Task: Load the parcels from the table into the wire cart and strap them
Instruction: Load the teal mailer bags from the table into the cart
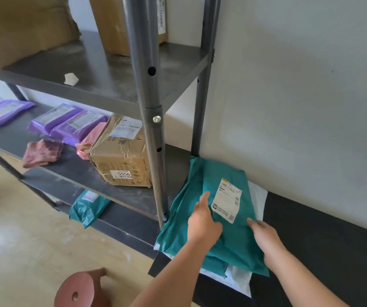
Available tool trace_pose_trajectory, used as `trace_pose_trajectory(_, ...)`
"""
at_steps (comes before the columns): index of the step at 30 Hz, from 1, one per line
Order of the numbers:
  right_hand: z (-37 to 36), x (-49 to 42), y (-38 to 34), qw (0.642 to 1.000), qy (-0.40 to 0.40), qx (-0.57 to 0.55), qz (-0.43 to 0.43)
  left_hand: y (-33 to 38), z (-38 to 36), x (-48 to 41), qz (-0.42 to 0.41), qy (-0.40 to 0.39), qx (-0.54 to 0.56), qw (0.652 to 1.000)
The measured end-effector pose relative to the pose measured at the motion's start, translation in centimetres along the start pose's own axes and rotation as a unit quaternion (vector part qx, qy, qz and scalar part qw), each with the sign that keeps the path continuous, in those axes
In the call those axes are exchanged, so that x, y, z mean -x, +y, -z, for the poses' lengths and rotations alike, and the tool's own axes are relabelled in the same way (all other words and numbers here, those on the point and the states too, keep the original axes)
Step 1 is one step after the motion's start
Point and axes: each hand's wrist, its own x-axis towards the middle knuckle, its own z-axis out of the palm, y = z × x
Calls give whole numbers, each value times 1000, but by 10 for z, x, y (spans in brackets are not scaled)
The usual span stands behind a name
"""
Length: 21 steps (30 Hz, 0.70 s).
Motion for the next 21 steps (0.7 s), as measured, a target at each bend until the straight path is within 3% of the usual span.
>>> trace_pose_trajectory(5,15,4,10,999,23,-25,-35,5,-7,-6,139,-17,192,971)
trace_pose_trajectory(9,32,7,21,998,18,-23,-51,6,-15,-12,161,-64,159,972)
trace_pose_trajectory(16,53,16,46,998,-15,-40,-45,13,-39,-18,237,-86,270,929)
trace_pose_trajectory(21,62,24,66,999,20,-29,-40,22,-42,-25,203,-156,248,934)
